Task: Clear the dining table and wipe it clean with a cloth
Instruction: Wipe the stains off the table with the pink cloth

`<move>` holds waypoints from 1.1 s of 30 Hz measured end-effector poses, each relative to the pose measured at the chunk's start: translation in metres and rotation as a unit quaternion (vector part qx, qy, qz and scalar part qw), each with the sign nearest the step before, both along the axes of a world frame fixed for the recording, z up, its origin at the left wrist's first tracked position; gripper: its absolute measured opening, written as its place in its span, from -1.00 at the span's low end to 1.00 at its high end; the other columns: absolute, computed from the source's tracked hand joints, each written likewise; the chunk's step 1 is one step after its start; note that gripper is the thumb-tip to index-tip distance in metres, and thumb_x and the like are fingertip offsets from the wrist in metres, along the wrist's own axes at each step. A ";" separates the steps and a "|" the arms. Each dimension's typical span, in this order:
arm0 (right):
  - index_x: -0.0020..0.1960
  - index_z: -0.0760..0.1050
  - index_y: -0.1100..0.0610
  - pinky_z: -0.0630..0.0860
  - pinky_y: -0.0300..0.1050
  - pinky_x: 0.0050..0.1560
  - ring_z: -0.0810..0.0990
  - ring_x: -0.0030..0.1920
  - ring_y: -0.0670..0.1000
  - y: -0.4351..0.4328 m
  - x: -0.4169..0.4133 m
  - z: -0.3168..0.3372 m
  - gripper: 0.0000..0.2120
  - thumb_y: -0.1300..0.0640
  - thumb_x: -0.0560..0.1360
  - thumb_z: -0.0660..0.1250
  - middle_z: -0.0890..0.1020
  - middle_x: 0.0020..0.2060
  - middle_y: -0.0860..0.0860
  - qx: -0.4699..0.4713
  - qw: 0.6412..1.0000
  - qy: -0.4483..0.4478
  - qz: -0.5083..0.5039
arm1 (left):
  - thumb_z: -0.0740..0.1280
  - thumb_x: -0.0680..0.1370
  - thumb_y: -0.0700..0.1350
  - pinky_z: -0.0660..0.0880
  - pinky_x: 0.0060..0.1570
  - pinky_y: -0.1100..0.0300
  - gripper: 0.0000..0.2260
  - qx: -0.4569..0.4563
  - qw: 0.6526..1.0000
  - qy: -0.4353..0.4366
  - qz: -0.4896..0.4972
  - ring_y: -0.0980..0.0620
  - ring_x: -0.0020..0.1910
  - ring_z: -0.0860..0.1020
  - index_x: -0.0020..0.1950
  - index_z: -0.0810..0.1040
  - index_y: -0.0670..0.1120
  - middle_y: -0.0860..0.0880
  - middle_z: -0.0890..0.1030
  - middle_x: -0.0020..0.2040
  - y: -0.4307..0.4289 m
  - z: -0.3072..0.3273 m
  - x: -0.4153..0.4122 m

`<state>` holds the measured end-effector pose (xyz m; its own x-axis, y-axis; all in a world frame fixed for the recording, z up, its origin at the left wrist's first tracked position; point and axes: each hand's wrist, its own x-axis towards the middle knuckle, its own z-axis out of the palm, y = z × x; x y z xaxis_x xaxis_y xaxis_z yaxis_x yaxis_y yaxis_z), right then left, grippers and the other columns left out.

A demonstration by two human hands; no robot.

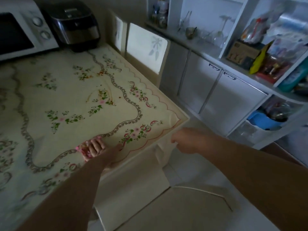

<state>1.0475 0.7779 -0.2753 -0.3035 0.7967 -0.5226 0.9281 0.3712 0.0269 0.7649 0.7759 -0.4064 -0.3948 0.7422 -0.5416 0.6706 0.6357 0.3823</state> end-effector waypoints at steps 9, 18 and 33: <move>0.21 0.51 0.05 0.51 -0.07 0.08 0.55 0.17 0.14 0.056 0.036 -0.020 -0.69 0.19 0.48 0.24 0.55 0.19 0.08 0.011 0.998 0.026 0.047 | 0.12 0.49 0.41 -0.36 0.44 -0.14 -0.07 -0.041 0.995 0.085 0.018 -0.07 0.53 -0.35 0.57 -0.28 -0.08 -0.06 -0.34 0.56 0.008 0.019 0.024; 0.18 0.48 0.09 0.51 0.00 0.06 0.53 0.06 0.12 0.141 -0.008 -0.047 -0.67 0.26 0.45 0.18 0.52 0.10 0.06 -0.012 0.983 0.052 0.178 | 0.09 0.53 0.37 -0.29 0.47 -0.18 -0.11 -0.060 0.992 0.041 0.102 -0.08 0.49 -0.42 0.53 -0.39 -0.05 -0.05 -0.45 0.52 0.045 0.027 0.029; 0.48 0.18 0.15 0.29 0.04 0.35 0.23 0.44 0.15 0.237 -0.039 -0.058 -0.45 0.27 0.50 0.16 0.09 0.52 0.08 -0.014 0.957 0.034 0.287 | 0.01 0.54 0.39 -0.43 0.40 -0.12 -0.15 -0.048 0.958 0.024 0.280 -0.03 0.48 -0.45 0.54 -0.38 -0.06 -0.05 -0.44 0.52 0.082 0.029 0.075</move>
<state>1.0082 1.0153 -0.3329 -0.7206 0.4746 -0.5054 0.5706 0.8201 -0.0435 0.8402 0.8576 -0.3771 -0.7430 0.3531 -0.5686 0.2283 0.9323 0.2805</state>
